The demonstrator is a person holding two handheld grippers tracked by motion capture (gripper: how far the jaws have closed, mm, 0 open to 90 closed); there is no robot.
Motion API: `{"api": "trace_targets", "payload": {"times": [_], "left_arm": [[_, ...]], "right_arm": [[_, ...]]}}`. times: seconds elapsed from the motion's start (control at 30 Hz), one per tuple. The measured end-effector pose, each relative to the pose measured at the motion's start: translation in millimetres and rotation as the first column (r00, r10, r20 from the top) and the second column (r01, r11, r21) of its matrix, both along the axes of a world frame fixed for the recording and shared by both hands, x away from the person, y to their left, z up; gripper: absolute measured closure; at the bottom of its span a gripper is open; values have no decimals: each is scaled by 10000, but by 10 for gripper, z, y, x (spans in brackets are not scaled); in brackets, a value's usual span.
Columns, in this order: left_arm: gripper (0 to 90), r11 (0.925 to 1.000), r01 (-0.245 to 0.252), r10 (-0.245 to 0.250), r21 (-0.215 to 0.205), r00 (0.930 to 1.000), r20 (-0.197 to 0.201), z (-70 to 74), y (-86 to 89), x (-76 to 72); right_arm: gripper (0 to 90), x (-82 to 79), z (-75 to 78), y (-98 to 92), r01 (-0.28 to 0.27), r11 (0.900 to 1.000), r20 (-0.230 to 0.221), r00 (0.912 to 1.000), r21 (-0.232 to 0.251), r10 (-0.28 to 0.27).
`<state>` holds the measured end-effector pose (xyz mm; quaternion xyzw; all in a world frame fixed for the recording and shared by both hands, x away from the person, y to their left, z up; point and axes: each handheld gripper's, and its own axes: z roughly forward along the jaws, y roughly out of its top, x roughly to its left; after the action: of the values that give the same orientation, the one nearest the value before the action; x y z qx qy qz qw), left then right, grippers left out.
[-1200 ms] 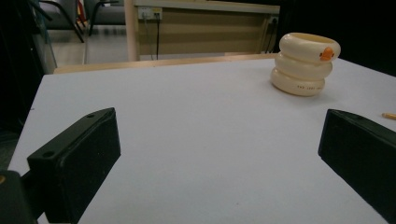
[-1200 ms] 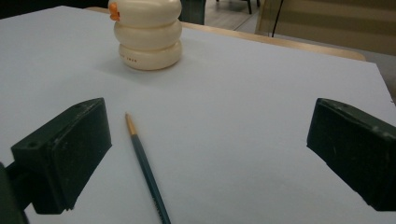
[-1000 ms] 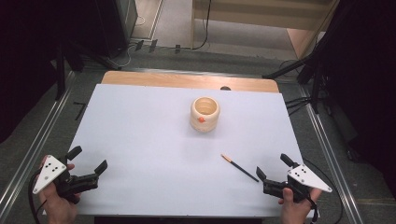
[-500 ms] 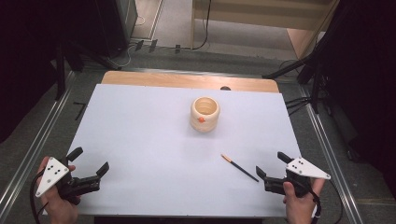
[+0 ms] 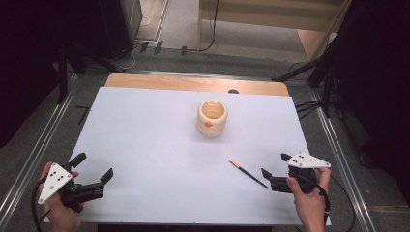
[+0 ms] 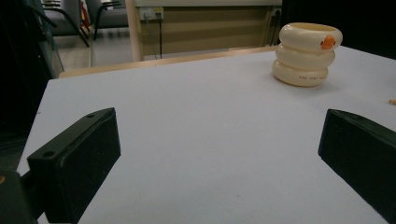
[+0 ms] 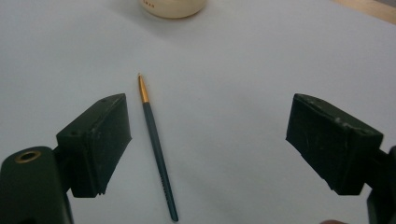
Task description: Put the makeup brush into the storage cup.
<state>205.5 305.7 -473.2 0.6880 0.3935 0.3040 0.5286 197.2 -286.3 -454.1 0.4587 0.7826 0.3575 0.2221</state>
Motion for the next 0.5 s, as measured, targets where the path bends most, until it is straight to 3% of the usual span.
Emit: {"api": "trace_targets", "payload": {"times": [0.23, 0.5], "left_arm": [[0, 10000, -28, 28, -28, 10000, 54, 6, 3, -7], [0, 10000, -32, 33, -63, 10000, 55, 0, 1, -4]], "right_arm": [[142, 138, 32, 88, -384, 9987, -821, 9960, -321, 357], [140, 266, 45, 181, -850, 9924, -1651, 9838, -885, 696]]}}
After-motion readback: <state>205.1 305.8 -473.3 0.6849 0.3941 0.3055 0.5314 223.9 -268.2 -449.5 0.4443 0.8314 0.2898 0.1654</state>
